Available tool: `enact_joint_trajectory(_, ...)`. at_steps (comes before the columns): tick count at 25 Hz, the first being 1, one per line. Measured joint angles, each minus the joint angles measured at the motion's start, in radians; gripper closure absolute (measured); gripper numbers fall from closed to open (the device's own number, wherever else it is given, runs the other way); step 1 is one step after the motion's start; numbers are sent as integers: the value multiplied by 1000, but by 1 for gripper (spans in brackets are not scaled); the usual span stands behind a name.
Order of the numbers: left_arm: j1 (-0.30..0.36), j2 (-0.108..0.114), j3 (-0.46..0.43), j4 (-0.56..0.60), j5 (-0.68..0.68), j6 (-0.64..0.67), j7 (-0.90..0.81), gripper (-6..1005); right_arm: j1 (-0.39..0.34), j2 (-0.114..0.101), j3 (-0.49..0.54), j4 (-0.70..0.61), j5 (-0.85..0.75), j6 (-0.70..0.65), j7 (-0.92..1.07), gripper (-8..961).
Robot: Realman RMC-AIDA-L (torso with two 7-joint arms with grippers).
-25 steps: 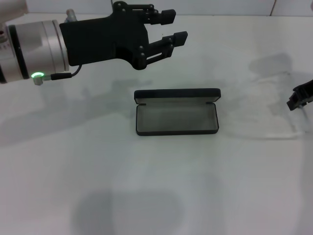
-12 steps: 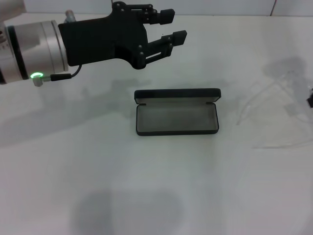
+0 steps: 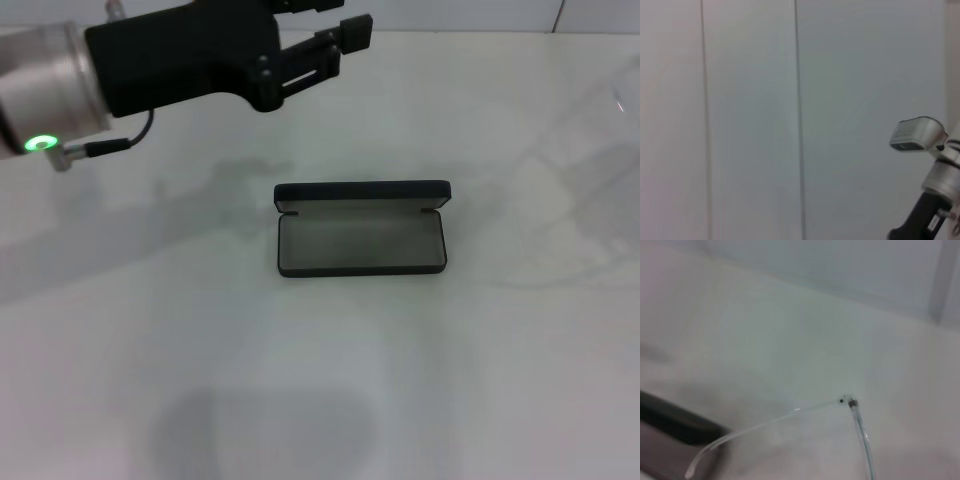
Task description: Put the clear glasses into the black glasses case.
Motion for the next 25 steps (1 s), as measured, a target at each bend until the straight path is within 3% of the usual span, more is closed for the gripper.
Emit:
enact_joint_trajectory(4, 8, 1, -29, -4, -97, 133, 3, 630, -76, 5, 70, -74, 304, -45, -153, 884)
enact_joint_trajectory(6, -5, 1, -34, -13, -136, 210, 3, 635, -99, 5, 105, -51, 434, -73, -241, 884)
enact_joint_trajectory(9, -47, 0, -29, -36, -171, 307, -1, 723, -115, 5, 118, 54, 579, -106, -381, 884)
enact_joint_trajectory(14, -105, -1, -9, -108, -211, 415, -3, 869, -75, 3, 84, 208, 662, -118, -490, 885)
enact_joint_trajectory(19, -135, 1, 17, -160, -193, 437, -4, 914, -24, 2, 17, 342, 756, -127, -581, 885)
enact_joint_trajectory(25, -168, 2, 27, -255, -180, 443, 13, 931, -4, 5, -70, 373, 840, -132, -617, 884)
